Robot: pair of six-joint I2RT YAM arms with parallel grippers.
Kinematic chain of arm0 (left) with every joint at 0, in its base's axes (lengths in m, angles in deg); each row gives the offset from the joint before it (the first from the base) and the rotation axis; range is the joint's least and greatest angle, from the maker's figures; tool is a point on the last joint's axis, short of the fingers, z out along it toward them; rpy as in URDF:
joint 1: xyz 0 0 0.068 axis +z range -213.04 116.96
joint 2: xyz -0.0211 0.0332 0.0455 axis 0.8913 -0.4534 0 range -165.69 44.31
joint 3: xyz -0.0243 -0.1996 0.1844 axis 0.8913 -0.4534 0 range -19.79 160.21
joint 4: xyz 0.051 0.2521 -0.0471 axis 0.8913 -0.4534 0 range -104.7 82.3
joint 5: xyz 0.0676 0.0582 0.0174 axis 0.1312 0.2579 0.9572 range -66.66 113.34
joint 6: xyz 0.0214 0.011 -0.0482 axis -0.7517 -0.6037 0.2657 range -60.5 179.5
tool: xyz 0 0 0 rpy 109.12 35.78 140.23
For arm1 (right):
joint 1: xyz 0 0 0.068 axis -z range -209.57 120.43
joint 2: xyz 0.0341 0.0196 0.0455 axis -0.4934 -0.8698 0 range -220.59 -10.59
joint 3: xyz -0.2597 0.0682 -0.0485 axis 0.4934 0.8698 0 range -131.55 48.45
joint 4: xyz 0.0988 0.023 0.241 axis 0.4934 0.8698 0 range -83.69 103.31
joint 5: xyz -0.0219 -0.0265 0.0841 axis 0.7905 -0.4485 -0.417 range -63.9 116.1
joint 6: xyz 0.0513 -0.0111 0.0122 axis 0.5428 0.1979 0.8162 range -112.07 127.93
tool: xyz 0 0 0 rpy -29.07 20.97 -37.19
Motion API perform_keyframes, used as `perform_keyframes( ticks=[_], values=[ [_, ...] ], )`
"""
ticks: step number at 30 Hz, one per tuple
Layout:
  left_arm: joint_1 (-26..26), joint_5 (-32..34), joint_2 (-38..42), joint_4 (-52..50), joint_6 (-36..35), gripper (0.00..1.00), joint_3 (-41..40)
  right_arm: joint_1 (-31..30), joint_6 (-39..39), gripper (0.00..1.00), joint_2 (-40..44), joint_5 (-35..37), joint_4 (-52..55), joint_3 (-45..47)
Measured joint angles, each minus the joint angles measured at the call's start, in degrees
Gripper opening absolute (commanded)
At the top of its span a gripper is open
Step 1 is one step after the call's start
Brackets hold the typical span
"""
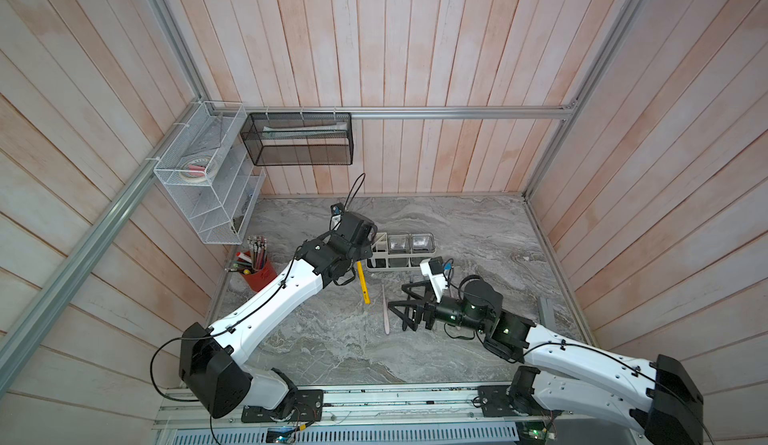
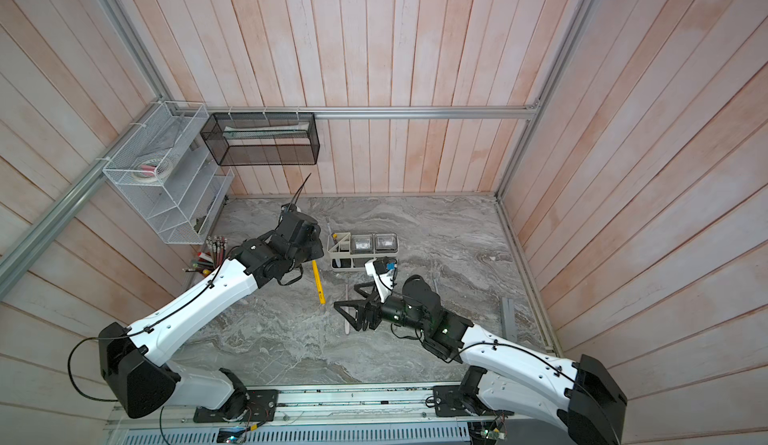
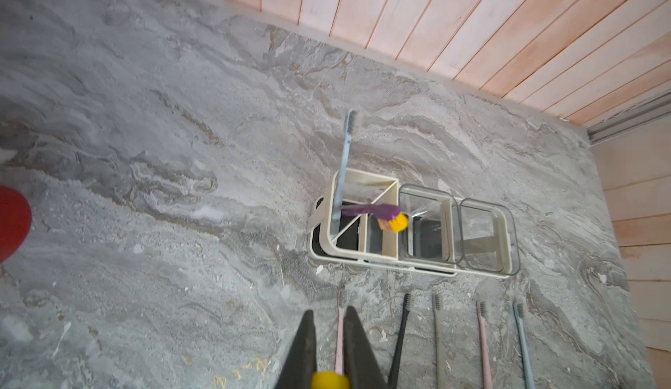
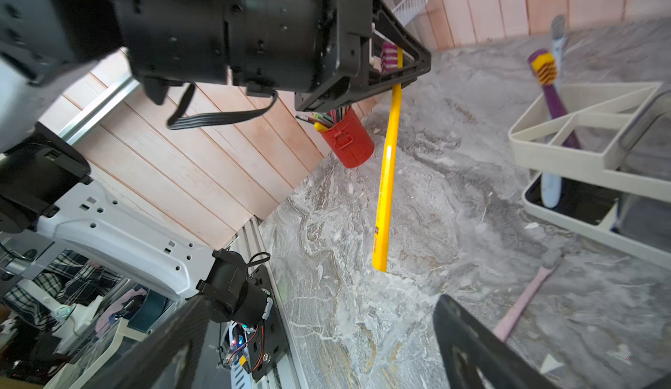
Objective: Place the toothbrush into the toothbrush holder
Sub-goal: Pick up the toothbrush from the center of the board, then place the toothbrush in the toothbrush holder.
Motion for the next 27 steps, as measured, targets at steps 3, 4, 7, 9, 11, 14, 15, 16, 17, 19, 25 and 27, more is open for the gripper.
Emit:
perform_keyframes(
  ticks=[3,4,7,9,11,14,15,16,17,19,25,27],
  values=[
    [0.0,1.25,0.04,5.75,-4.37,0.0,0.0,0.02,-1.18,0.98,7.69,2.51,2.4,2.95],
    [0.0,1.64,0.11,7.76,-5.77,0.0,0.0,0.04,-1.38,0.98,10.19,3.39,3.48,3.96],
    [0.0,2.8,0.52,13.31,-9.49,0.0,0.0,0.04,-1.81,0.98,15.74,5.2,6.27,6.21],
    [0.0,3.65,0.76,17.16,-12.15,0.0,0.0,0.04,-2.25,0.98,17.86,6.16,8.17,7.04],
    [-0.02,4.44,0.94,21.42,-15.3,0.0,-0.02,0.04,-2.45,0.98,19.06,6.99,10.29,7.5],
    [-0.02,5.33,0.96,26.84,-19.5,0.0,-0.02,0.04,-2.67,0.98,19.87,8.37,13.05,7.74],
    [0.0,5.49,0.96,28.33,-20.72,0.0,-0.02,0.04,-2.67,0.98,20.11,8.83,13.66,7.89],
    [0.0,5.6,0.96,29.66,-21.81,0.0,-0.02,0.04,-2.67,0.98,20.48,9.18,14.29,8.2],
    [0.0,5.62,0.94,30.86,-22.84,0.0,-0.02,0.04,-2.67,0.98,20.83,9.55,14.99,8.48],
    [-0.02,5.7,0.66,33.14,-24.59,0.0,0.0,0.04,-2.69,0.98,21.33,10.1,15.65,9.03],
    [-0.02,5.88,-1.95,37.77,-28.13,0.0,0.11,0.04,-2.69,0.98,21.64,10.99,16.76,9.49],
    [-0.02,5.99,-2.64,39.67,-29.59,0.0,0.11,0.04,-2.69,0.98,21.9,11.04,16.81,9.57]
  ],
)
